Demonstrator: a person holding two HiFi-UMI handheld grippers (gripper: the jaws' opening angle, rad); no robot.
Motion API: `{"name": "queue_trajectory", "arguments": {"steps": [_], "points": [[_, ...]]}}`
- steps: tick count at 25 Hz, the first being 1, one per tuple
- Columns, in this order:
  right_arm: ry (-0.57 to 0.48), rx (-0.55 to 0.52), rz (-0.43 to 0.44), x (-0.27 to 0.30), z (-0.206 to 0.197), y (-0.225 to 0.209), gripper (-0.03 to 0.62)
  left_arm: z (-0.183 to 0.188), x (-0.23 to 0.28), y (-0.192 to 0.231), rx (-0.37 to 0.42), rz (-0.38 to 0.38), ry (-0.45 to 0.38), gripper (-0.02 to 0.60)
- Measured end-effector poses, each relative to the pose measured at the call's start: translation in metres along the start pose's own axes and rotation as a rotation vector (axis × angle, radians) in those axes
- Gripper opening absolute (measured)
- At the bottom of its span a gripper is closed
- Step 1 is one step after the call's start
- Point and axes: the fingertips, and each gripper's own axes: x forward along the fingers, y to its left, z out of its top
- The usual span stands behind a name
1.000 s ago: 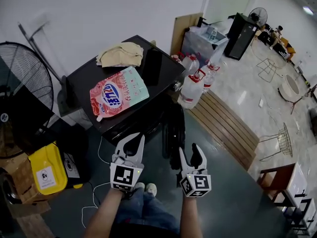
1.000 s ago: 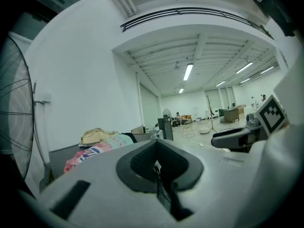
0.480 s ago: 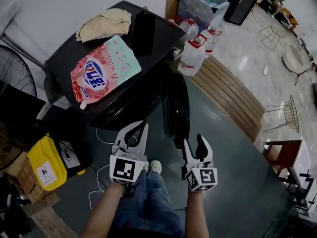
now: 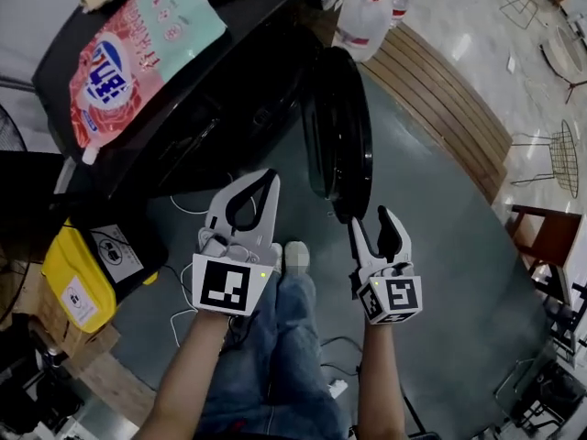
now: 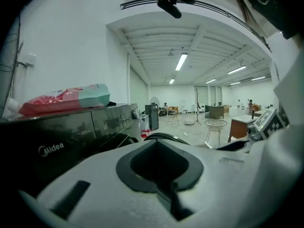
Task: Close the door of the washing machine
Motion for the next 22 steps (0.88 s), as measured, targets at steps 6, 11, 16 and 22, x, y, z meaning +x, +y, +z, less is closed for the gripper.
{"name": "queue_trajectory", "arguments": {"steps": [6,11,16,22], "points": [[0.078,-0.009,-0.011,0.008,-0.056,-0.019,0.212,-0.031,0.004,-0.005,-0.022,-0.005,0.019,0.008],[0.138,-0.022,-0.013,0.018,-0.079,-0.032,0.198,-0.041,0.004,-0.012,-0.025,-0.022,0.034,0.008],[0.18,-0.038,-0.003,0.03,-0.088,-0.036,0.144,-0.039,0.008,-0.011,-0.025,-0.032,0.034,0.008],[0.206,-0.062,-0.021,0.033,-0.09,-0.038,0.091,-0.038,0.008,0.0,-0.034,-0.011,0.03,0.008]]}}
